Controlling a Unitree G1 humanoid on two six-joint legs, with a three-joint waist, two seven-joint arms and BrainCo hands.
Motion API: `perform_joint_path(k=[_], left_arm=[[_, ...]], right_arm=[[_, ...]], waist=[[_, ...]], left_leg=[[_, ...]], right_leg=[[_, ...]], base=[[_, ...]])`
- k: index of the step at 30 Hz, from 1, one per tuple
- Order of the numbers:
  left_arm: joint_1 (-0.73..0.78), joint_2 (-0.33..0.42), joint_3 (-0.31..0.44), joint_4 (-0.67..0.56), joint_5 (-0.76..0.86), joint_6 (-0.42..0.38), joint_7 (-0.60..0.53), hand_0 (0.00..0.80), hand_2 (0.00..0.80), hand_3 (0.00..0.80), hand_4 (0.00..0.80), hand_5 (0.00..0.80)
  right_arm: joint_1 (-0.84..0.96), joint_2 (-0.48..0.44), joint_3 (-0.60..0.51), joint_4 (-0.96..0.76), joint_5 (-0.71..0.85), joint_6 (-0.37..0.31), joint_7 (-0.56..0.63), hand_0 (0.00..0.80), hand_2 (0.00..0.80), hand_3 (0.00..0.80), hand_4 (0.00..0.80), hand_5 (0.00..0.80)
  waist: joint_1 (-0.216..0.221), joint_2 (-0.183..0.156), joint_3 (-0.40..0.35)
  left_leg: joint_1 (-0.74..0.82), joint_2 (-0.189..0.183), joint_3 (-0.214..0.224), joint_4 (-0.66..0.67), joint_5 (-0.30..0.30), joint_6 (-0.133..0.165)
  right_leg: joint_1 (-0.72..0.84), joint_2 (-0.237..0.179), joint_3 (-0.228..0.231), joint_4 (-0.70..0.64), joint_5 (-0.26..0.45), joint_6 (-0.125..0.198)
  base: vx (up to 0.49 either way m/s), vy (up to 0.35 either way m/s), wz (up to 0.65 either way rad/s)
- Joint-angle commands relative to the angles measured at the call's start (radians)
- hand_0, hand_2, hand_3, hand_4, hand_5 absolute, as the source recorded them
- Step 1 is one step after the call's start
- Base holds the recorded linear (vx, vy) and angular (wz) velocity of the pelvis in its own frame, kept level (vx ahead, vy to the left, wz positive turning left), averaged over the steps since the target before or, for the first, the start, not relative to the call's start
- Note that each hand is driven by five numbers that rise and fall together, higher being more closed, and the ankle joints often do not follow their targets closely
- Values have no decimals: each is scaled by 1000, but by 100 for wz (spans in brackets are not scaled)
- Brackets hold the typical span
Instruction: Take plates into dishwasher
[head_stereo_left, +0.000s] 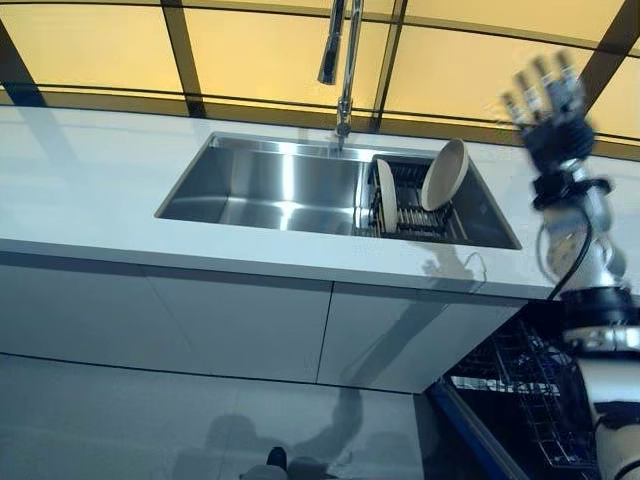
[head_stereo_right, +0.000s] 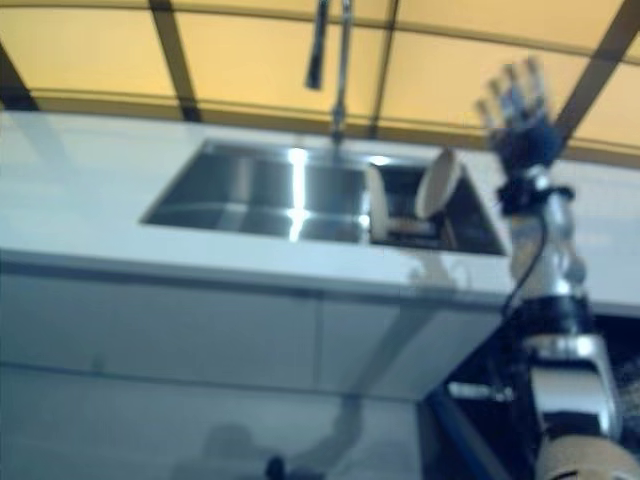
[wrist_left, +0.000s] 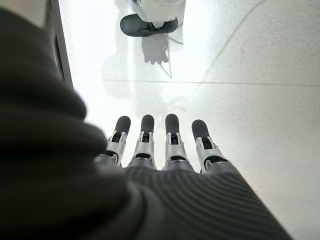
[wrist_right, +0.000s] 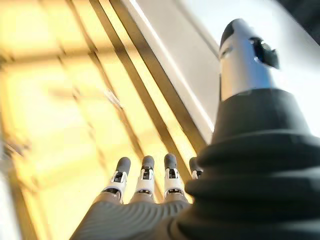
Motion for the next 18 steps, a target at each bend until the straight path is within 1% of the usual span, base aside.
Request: perform_joint_path(k=[1, 2, 4, 5, 6, 7, 8, 9, 10, 11, 12, 13, 14, 15, 16, 17, 18], left_arm=[[-40, 12, -64, 54, -18, 19, 9, 0, 0, 0, 0, 0], [-41, 11, -64, 53, -18, 21, 9, 0, 0, 0, 0, 0], [-50, 17, -66, 37, -35, 38, 12, 0, 0, 0, 0, 0], [-61, 23, -64, 26, -29, 50, 10, 0, 0, 0, 0, 0], [-68, 27, -70, 21, -25, 58, 7, 0, 0, 0, 0, 0], [-73, 48, -85, -6, -15, 76, -1, 0, 0, 0, 0, 0], [-75, 54, -92, -13, -16, 79, -1, 0, 0, 0, 0, 0], [-78, 65, -106, -24, -14, 82, -1, 0, 0, 0, 0, 0], [-78, 72, -109, -35, -23, 89, 4, 0, 0, 0, 0, 0], [-76, 80, -109, -41, -44, 92, 9, 0, 0, 0, 0, 0], [-78, 88, -109, -45, -72, 94, 11, 0, 0, 0, 0, 0], [-84, 92, -105, -53, -80, 100, 10, 0, 0, 0, 0, 0], [-92, 96, -100, -62, -89, 106, 9, 0, 0, 0, 0, 0], [-96, 97, -97, -65, -101, 110, 12, 0, 0, 0, 0, 0], [-102, 99, -91, -79, -121, 127, 19, 0, 0, 0, 0, 0], [-102, 101, -93, -82, -128, 133, 23, 0, 0, 0, 0, 0], [-95, 85, -92, -86, -151, 139, 39, 0, 0, 0, 0, 0]], right_arm=[[-145, -120, 50, 73, -56, -100, -219, 0, 0, 0, 0, 0], [-155, -125, 57, 82, -60, -99, -222, 0, 0, 0, 0, 0], [-220, -175, 125, 163, -140, -59, -306, 0, 0, 0, 0, 0], [-249, -215, 177, 212, -212, -18, -335, 0, 0, 0, 0, 0], [-263, -232, 199, 226, -237, -4, -359, 0, 0, 0, 0, 0], [-272, -266, 247, 234, -282, 41, -401, 0, 0, 0, 0, 0], [-277, -279, 263, 240, -282, 55, -418, 0, 0, 0, 0, 0], [-282, -306, 284, 269, -274, 60, -425, 0, 0, 0, 0, 0], [-291, -308, 290, 283, -272, 70, -416, 0, 0, 0, 0, 0], [-297, -303, 293, 279, -286, 83, -423, 0, 0, 0, 0, 0], [-304, -294, 298, 268, -311, 96, -441, 0, 0, 0, 0, 0], [-316, -284, 306, 264, -325, 103, -452, 0, 0, 0, 0, 0], [-333, -276, 317, 262, -348, 118, -466, 0, 0, 0, 0, 0], [-343, -272, 324, 261, -361, 125, -474, 0, 0, 0, 0, 0], [-347, -260, 320, 245, -400, 138, -467, 0, 0, 0, 0, 0], [-344, -257, 317, 240, -404, 143, -462, 0, 0, 0, 0, 0], [-334, -253, 342, 216, -411, 181, -443, 0, 0, 0, 0, 0]], waist=[[22, -23, -26], [22, -22, -25], [23, -25, -25], [22, -28, -25], [22, -29, -26], [8, -32, -17], [-1, -22, -13], [-29, 1, 11], [-45, 8, 30], [-53, 7, 43], [-60, 5, 56], [-68, -2, 69], [-79, -9, 85], [-84, -7, 91], [-88, -11, 106], [-88, -12, 106], [-82, -16, 98]], left_leg=[[-70, 52, -24, 114, -67, -43], [-70, 50, -24, 116, -70, -42], [-68, 43, -16, 139, -85, -35], [-79, 32, -13, 159, -99, -21], [-92, 20, -16, 171, -105, -12], [-67, -4, -24, 156, -102, 13], [-57, -1, -28, 144, -95, 20], [-18, 3, -44, 129, -102, 29], [15, 2, -48, 120, -107, 26], [36, 2, -47, 112, -109, 21], [55, 9, -49, 113, -115, 12], [70, 9, -57, 121, -136, 6], [87, 7, -65, 137, -173, 2], [90, 9, -68, 153, -194, 2], [87, 26, -52, 194, -233, 5], [82, 31, -48, 206, -241, 6], [67, 38, -51, 224, -234, -6]], right_leg=[[27, -88, 40, 30, 70, 53], [27, -90, 40, 29, 72, 54], [20, -106, 37, 38, 76, 59], [20, -110, 45, 67, 61, 59], [19, -112, 50, 97, 50, 59], [-57, -142, 67, 275, 133, 88], [-109, -142, 82, 351, 169, 92], [-214, -125, 111, 472, 191, 92], [-284, -126, 119, 494, 212, 90], [-304, -129, 118, 452, 214, 86], [-303, -129, 111, 352, 203, 79], [-323, -138, 114, 254, 226, 81], [-353, -152, 122, 171, 286, 92], [-359, -155, 125, 138, 314, 98], [-376, -158, 122, 132, 295, 98], [-373, -157, 118, 135, 281, 97], [-331, -149, 121, 111, 271, 96]], base=[[88, 49, -1], [93, 58, -1], [87, 88, -2], [96, 108, -7], [134, 149, -7], [96, 140, -8], [133, 194, -7], [141, 131, -1], [194, 55, 15], [218, -105, 27], [207, -210, 27], [201, -326, 12], [142, -296, 3], [88, -329, -2], [35, -202, 12], [56, -213, 19], [100, -108, 25]])
